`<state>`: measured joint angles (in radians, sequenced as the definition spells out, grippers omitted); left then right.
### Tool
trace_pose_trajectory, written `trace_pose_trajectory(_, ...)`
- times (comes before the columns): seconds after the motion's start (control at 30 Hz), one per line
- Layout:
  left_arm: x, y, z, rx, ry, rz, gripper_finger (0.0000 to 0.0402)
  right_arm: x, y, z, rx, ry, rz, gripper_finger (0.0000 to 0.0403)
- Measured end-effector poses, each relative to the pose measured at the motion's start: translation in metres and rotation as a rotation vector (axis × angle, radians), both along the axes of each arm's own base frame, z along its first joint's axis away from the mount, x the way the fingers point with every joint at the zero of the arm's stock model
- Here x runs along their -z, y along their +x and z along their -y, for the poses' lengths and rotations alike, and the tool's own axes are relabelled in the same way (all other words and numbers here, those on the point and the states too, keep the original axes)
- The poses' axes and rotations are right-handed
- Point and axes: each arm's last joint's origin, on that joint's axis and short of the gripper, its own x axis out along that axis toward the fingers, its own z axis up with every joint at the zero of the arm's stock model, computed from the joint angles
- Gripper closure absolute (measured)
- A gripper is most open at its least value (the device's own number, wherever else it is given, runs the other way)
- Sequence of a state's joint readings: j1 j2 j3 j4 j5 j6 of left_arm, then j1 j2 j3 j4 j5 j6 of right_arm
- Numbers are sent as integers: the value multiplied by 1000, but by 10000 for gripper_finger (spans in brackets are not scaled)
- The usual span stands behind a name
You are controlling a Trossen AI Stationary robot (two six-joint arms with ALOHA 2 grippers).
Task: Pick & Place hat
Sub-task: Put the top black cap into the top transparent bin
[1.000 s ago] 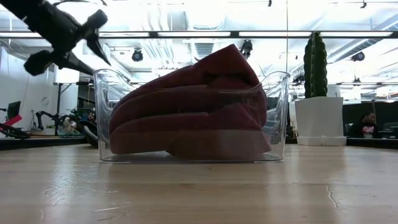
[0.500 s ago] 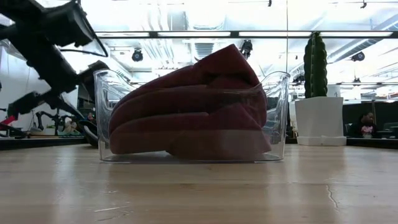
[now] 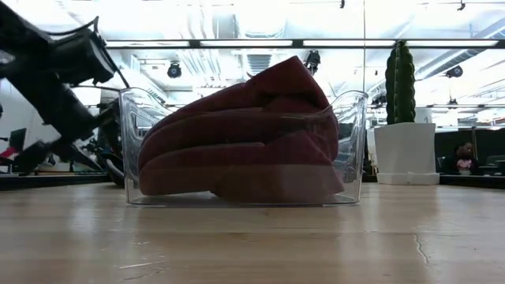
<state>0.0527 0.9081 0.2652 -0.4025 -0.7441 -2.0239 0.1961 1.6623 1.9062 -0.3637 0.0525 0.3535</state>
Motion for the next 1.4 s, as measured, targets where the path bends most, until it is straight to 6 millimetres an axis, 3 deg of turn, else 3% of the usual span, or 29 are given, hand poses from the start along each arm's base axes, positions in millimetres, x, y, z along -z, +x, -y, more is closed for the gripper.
trace_pose_trajectory(0.23,18,-6,-8,-61,2,75,221,-1,1,6,18,2,1,165)
trace_pose_trajectory(0.67,30,-12,-16,-82,59,126,237,0,1,8,46,21,-1,165)
trace_pose_trajectory(0.8,28,-11,-18,-81,77,154,274,0,1,9,79,25,-1,165)
trace_pose_trajectory(1.0,28,-10,-18,-66,84,146,384,0,1,9,80,25,-2,165)
trace_pose_trajectory(1.23,15,-5,-20,-59,143,184,394,0,1,10,106,22,-1,165)
trace_pose_trajectory(1.4,-10,1,-21,21,230,193,395,0,1,10,106,22,-1,165)
